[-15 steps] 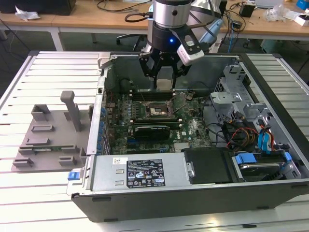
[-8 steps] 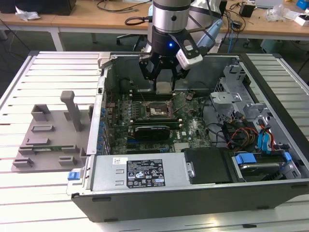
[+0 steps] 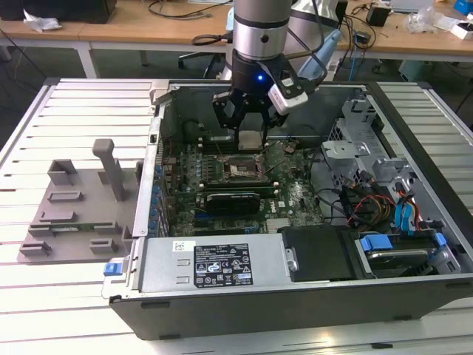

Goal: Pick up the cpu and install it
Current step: 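Place the cpu into insertion slot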

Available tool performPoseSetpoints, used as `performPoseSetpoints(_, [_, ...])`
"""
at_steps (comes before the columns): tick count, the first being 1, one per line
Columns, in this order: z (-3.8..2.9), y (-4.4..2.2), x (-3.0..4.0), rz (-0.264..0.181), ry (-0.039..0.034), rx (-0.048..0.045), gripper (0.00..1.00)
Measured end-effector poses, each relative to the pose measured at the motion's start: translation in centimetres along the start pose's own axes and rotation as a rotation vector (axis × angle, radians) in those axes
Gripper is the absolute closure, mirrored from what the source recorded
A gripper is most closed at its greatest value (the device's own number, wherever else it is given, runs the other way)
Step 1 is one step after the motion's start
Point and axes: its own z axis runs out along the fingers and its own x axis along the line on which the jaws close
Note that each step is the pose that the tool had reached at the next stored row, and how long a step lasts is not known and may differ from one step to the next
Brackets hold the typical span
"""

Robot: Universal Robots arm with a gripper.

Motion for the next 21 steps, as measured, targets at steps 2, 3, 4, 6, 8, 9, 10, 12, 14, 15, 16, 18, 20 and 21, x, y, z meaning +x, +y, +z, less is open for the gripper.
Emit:
performPoseSetpoints(2, [0.23, 0.01, 0.0, -0.002, -0.0001, 0.0005, 0.45])
performPoseSetpoints(3, [0.35, 0.01, 0.0, -0.003, -0.0001, 0.0005, 0.45])
performPoseSetpoints(4, [0.43, 0.01, 0.01, -0.003, -0.0001, 0.0005, 0.45])
performPoseSetpoints(6, [0.51, 0.01, 0.01, -0.003, -0.0001, 0.0005, 0.45])
performPoseSetpoints(8, [0.71, 0.02, 0.01, -0.003, -0.0001, 0.0005, 0.45])
performPoseSetpoints(9, [0.77, 0.02, 0.01, -0.003, -0.0001, 0.0005, 0.45])
performPoseSetpoints(10, [0.81, 0.02, 0.01, -0.003, -0.0001, 0.0005, 0.45])
performPoseSetpoints(12, [0.92, 0.02, 0.01, -0.003, -0.0001, 0.0006, 0.45])
performPoseSetpoints(14, [1.03, 0.03, 0.02, -0.003, -0.0001, 0.0006, 0.45])
performPoseSetpoints(15, [1.12, 0.03, 0.02, -0.003, -0.0001, 0.0005, 0.45])
performPoseSetpoints(16, [1.16, 0.03, 0.02, -0.003, -0.0001, 0.0006, 0.45])
performPoseSetpoints(18, [1.28, 0.03, 0.02, -0.003, -0.0001, 0.0005, 0.45])
performPoseSetpoints(20, [1.45, 0.04, 0.02, -0.003, -0.0001, 0.0005, 0.45])
performPoseSetpoints(21, [1.55, 0.04, 0.02, -0.003, -0.0001, 0.0006, 0.45])
